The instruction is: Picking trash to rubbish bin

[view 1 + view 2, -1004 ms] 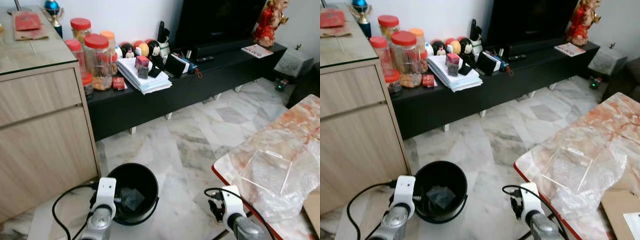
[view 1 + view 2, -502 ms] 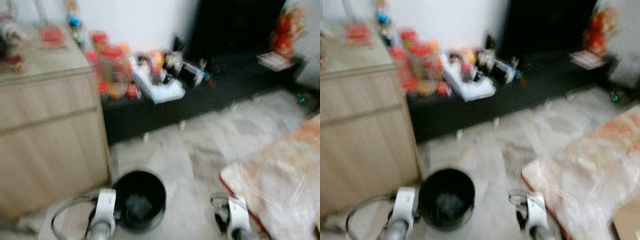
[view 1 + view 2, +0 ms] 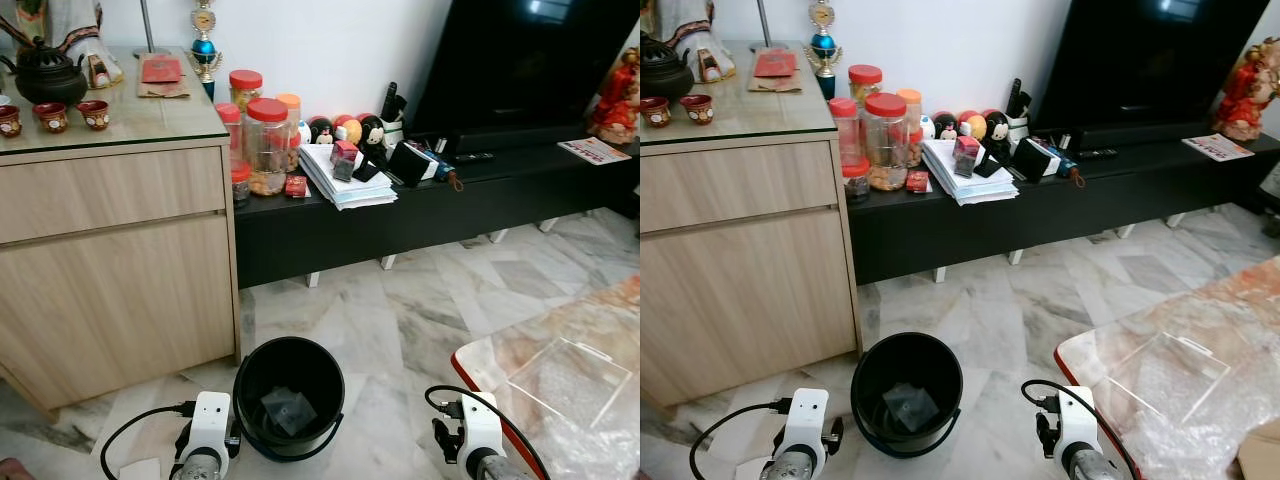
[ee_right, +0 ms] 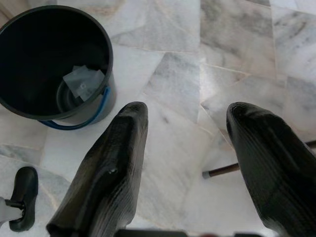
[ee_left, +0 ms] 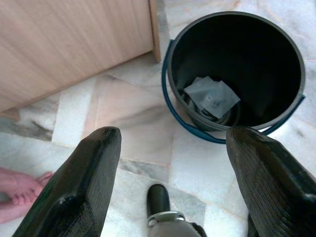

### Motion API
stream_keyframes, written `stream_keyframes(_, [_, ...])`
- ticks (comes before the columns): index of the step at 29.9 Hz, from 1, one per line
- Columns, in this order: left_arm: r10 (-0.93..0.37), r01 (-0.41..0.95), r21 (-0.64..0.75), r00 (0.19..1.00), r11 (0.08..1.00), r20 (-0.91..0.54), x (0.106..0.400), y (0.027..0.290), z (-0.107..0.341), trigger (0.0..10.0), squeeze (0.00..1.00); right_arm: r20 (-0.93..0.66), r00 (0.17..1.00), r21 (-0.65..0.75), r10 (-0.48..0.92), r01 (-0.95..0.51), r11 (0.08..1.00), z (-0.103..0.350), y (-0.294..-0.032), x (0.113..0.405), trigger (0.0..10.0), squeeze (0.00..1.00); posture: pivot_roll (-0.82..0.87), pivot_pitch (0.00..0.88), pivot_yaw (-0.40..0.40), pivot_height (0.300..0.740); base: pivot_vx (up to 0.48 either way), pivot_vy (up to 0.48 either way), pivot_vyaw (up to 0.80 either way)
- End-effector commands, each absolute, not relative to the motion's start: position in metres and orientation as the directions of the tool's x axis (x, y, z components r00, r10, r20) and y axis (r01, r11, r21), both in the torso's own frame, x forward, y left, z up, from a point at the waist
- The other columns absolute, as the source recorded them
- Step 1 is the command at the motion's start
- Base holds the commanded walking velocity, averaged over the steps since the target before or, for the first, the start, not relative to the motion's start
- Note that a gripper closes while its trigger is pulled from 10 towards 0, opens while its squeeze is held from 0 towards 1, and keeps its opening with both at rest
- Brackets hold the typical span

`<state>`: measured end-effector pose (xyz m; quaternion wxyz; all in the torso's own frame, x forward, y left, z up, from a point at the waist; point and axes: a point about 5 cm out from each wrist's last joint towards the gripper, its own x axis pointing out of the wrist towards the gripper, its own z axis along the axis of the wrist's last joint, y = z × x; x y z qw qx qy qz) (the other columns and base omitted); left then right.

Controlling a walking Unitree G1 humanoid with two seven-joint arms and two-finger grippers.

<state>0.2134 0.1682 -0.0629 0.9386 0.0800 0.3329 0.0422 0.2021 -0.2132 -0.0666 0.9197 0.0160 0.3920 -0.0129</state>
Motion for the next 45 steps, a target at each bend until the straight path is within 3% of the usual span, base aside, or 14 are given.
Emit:
stream_keyframes(1, [0.123,-0.018,0.173,0.777,0.985,-0.618,0.216,0.1644,-0.0619,10.0,0.0,-0.723,0.69,0.009,-0.036,0.061,0.998,-0.0658,-0.2212,0.2008,10.0,0.0,0.15,0.0,-0.178,0.74,0.0,0.0,0.0])
stream_keyframes(12, [0.129,-0.024,0.177,0.781,0.984,-0.611,0.2168,0.1672,-0.061,10.0,0.0,-0.721,0.692,0.016,-0.037,0.07,0.997,-0.0655,-0.2203,0.2017,10.0,0.0,0.15,0.002,-0.177,0.74,0.0,0.0,0.0])
stream_keyframes(45, [0.117,-0.011,0.179,0.796,0.984,-0.594,0.2219,0.1643,-0.0576,10.0,0.0,-0.718,0.695,0.015,-0.043,0.078,0.997,-0.0652,-0.2214,0.2018,10.0,0.0,0.14,0.011,-0.18,0.74,-0.268,0.0,0.0])
